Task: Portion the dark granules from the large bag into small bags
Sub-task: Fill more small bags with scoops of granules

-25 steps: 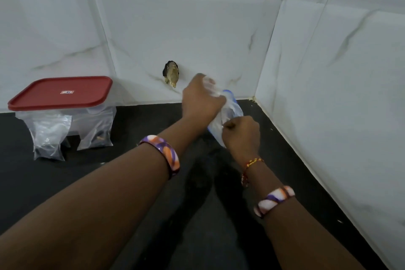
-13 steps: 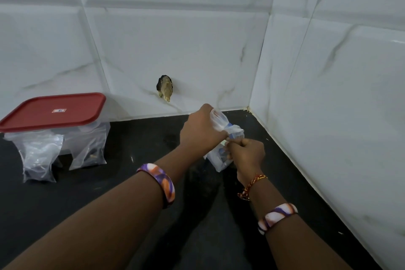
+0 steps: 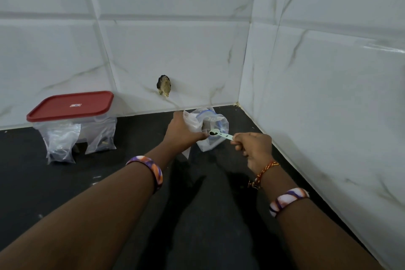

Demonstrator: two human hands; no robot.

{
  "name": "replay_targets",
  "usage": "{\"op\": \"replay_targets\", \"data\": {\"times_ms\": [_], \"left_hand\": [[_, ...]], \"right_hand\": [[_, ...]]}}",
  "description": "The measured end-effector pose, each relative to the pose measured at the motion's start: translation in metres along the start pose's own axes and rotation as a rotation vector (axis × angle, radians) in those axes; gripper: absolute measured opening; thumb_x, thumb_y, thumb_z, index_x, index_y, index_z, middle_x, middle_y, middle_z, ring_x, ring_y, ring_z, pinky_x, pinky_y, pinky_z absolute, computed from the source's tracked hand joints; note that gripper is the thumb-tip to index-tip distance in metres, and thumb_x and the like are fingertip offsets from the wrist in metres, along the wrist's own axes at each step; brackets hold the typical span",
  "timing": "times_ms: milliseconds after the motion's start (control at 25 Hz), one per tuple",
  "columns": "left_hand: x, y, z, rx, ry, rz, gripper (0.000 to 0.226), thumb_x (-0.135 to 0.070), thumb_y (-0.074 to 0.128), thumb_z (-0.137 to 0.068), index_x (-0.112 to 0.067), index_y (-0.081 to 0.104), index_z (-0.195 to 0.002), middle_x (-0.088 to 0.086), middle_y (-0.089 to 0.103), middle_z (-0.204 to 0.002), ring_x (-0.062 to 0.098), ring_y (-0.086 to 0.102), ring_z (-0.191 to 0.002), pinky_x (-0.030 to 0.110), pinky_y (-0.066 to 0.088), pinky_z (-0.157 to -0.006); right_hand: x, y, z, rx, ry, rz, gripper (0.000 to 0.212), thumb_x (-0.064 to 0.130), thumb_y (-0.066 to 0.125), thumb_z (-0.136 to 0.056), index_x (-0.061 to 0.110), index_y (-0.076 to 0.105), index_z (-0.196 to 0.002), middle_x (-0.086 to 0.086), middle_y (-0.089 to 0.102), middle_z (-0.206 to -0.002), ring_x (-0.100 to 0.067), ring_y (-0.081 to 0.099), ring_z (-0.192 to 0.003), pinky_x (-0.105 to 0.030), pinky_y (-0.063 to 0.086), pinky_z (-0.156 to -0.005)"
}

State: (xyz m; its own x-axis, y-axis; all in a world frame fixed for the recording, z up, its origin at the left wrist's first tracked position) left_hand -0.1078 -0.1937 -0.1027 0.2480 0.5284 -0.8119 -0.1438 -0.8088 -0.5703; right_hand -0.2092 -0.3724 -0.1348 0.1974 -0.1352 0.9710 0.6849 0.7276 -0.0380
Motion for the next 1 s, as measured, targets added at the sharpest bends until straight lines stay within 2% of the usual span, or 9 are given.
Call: {"op": "replay_targets", "data": {"times_ms": [160,280,400,520,600,680,800,920,1000], "left_hand": [[0.004,-0.008,0.021,0.034,0.067,-0.094,0.063,-0.016,0.077,-0.068,-0.007,0.045,-0.121,0.005,0.054,-0.112,0.013,0.049,-0.091,0.02,0.039,-0.065],[0.0,-0.013,0.027,0.032,0.12,-0.167,0.064,-0.018,0.078,-0.067,-0.009,0.046,-0.121,0.006,0.056,-0.115,0.013,0.051,-0.093,0.024,0.041,-0.075],[-0.014,-0.016,0.031,0.024,0.166,-0.159,0.066,-0.023,0.079,-0.067,-0.011,0.045,-0.122,0.005,0.056,-0.115,0.015,0.052,-0.095,0.02,0.042,-0.07],[-0.026,-0.019,0.031,-0.013,0.127,-0.09,0.063,-0.026,0.08,-0.069,-0.009,0.045,-0.119,0.0,0.051,-0.103,0.012,0.049,-0.088,0.016,0.037,-0.058],[-0.026,-0.02,0.029,-0.05,0.072,-0.038,0.064,-0.026,0.081,-0.068,-0.008,0.045,-0.118,-0.001,0.049,-0.1,0.012,0.048,-0.089,0.02,0.039,-0.065],[-0.024,-0.016,0.026,-0.048,0.042,-0.026,0.065,-0.026,0.081,-0.068,-0.009,0.045,-0.119,0.001,0.052,-0.103,0.012,0.048,-0.091,0.024,0.04,-0.071],[-0.022,-0.01,0.021,-0.047,0.032,0.011,0.063,-0.024,0.08,-0.069,-0.009,0.046,-0.12,0.005,0.057,-0.112,0.013,0.05,-0.092,0.02,0.041,-0.067],[-0.015,-0.005,0.014,-0.096,0.004,0.008,0.063,-0.026,0.079,-0.068,-0.009,0.047,-0.119,0.007,0.057,-0.117,0.018,0.055,-0.1,0.027,0.047,-0.076],[-0.005,0.002,0.006,-0.129,-0.044,-0.048,0.071,-0.033,0.081,-0.064,-0.01,0.046,-0.121,0.009,0.055,-0.121,0.022,0.055,-0.108,0.035,0.051,-0.087]], "right_hand": [[0.024,-0.014,0.023,0.072,-0.082,-0.017,0.01,-0.001,0.063,-0.078,0.003,0.066,-0.069,-0.009,0.064,-0.062,-0.001,0.044,-0.027,-0.011,0.027,-0.029],[0.057,-0.007,0.046,0.178,-0.264,-0.032,0.014,-0.004,0.063,-0.077,0.006,0.067,-0.068,-0.006,0.064,-0.058,-0.001,0.046,-0.031,-0.011,0.029,-0.032],[0.087,0.008,0.074,0.189,-0.588,0.238,0.01,0.0,0.066,-0.077,0.005,0.073,-0.076,-0.004,0.069,-0.067,-0.002,0.056,-0.043,-0.013,0.044,-0.045],[0.102,0.023,0.103,0.017,-1.077,0.654,0.015,0.013,0.063,-0.083,0.009,0.076,-0.091,-0.006,0.076,-0.083,-0.017,0.069,-0.07,-0.019,0.048,-0.063],[0.102,0.028,0.117,-0.084,-1.342,0.755,0.018,0.018,0.062,-0.082,0.009,0.076,-0.089,-0.008,0.076,-0.078,-0.023,0.071,-0.065,-0.023,0.051,-0.061],[0.099,0.027,0.119,-0.169,-1.457,0.757,0.019,0.019,0.062,-0.078,0.009,0.077,-0.085,-0.007,0.076,-0.072,-0.022,0.07,-0.057,-0.025,0.054,-0.054],[0.09,0.018,0.097,-0.124,-1.296,0.61,0.015,0.015,0.064,-0.082,0.011,0.076,-0.09,-0.005,0.076,-0.079,-0.018,0.07,-0.064,-0.026,0.056,-0.059],[0.074,0.002,0.057,-0.034,-0.873,0.318,0.014,0.009,0.067,-0.081,0.008,0.075,-0.093,-0.006,0.075,-0.082,-0.012,0.068,-0.068,-0.027,0.057,-0.061],[0.051,-0.004,0.027,0.016,-0.532,0.09,0.013,0.005,0.066,-0.081,0.006,0.073,-0.091,-0.01,0.074,-0.079,-0.014,0.068,-0.065,-0.023,0.053,-0.051]]}}
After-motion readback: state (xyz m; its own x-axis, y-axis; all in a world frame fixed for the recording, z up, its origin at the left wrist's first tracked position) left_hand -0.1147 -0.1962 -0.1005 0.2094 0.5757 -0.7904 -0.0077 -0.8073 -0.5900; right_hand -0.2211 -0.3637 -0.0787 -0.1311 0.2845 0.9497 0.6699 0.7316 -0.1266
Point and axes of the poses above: each hand's wrist, its own z-axis away from the middle knuckle, its own y-axis out of the palm, x = y × z, the point moved 7 cm from there along -z, towards the middle knuckle
